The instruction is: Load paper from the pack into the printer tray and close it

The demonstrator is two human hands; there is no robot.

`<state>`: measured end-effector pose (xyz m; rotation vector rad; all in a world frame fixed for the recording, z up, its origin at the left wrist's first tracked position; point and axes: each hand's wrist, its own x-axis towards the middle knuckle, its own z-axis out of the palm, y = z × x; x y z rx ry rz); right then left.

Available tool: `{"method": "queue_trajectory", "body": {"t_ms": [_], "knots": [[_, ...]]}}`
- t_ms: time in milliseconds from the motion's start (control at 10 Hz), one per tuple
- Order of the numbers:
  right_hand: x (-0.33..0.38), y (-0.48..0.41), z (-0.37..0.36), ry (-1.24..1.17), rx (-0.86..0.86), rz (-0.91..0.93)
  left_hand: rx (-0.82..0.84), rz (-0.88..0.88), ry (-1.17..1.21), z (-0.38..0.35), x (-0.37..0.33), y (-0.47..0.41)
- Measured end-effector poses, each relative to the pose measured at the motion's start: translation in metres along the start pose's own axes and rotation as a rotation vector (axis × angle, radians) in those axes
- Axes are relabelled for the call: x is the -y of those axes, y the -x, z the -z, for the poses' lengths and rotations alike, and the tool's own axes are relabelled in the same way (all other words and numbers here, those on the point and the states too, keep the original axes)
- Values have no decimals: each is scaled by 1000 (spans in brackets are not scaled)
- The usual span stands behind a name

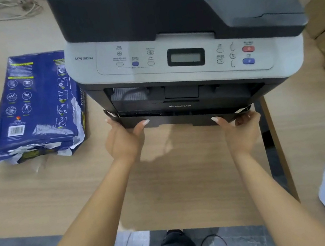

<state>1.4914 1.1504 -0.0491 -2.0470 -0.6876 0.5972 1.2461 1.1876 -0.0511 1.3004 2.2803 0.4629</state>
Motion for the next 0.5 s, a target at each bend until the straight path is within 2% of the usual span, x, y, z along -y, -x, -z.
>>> {"method": "queue_trajectory", "body": {"t_ms": [300,400,500], "knots": [[0,-5,-2,-68,36,36,128,-56,-39,10,1,-4],[4,13,4,-102,55,-2,92,-122,18,23,12,10],[4,41,12,-88,-18,4,25,-226,4,39,22,28]]}}
